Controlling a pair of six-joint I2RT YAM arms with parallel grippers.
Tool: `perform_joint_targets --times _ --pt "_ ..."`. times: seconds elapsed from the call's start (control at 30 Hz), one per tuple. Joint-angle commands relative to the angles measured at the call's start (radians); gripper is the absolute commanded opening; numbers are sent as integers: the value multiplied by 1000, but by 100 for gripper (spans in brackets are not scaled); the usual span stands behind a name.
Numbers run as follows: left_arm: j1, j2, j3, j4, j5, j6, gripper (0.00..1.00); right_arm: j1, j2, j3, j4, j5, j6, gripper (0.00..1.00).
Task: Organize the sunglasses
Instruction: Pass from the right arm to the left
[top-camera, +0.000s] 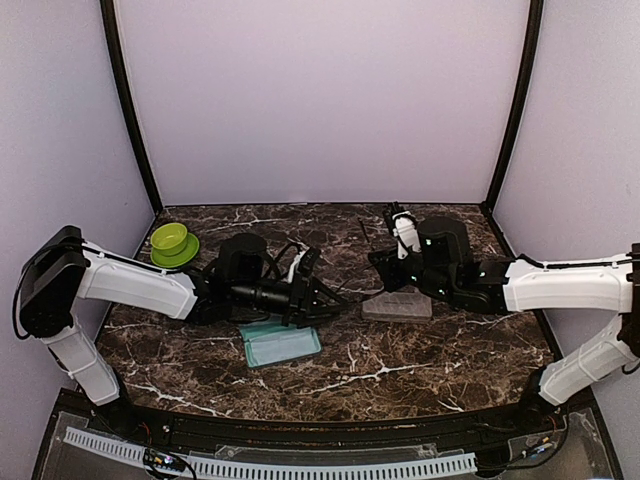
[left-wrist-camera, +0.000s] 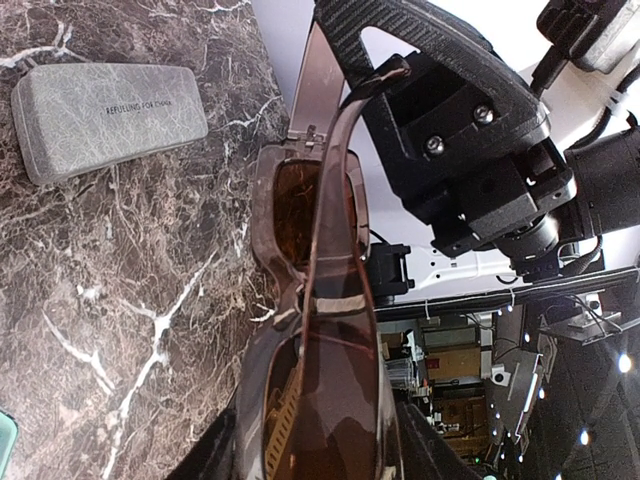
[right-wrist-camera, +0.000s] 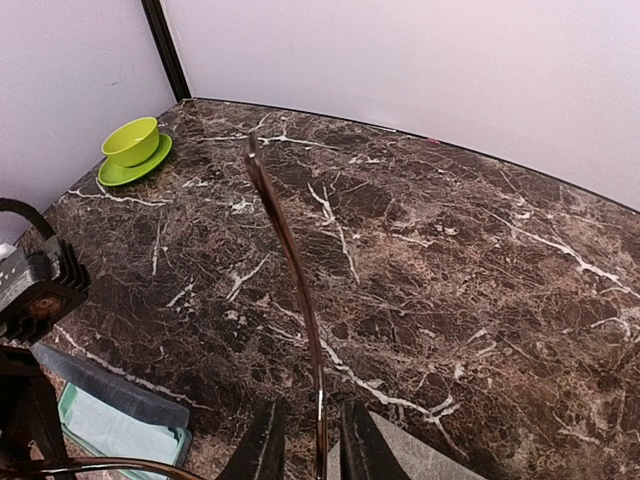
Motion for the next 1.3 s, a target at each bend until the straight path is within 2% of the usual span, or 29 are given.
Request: perform_joint_targets --times 0.0,0.47,1.0,1.27 --pt "8 -13 16 30 7 16 0 10 -21 6 11 -1 -1 23" --pt "11 -20 11 -39 4 103 0 8 -39 52 -76 39 19 48" --pt "19 -48 -21 6 6 102 0 2 -64 86 -184 72 -16 50" --pt "30 -61 -16 -33 -15 171 0 -1 -137 55 -209 109 -14 51"
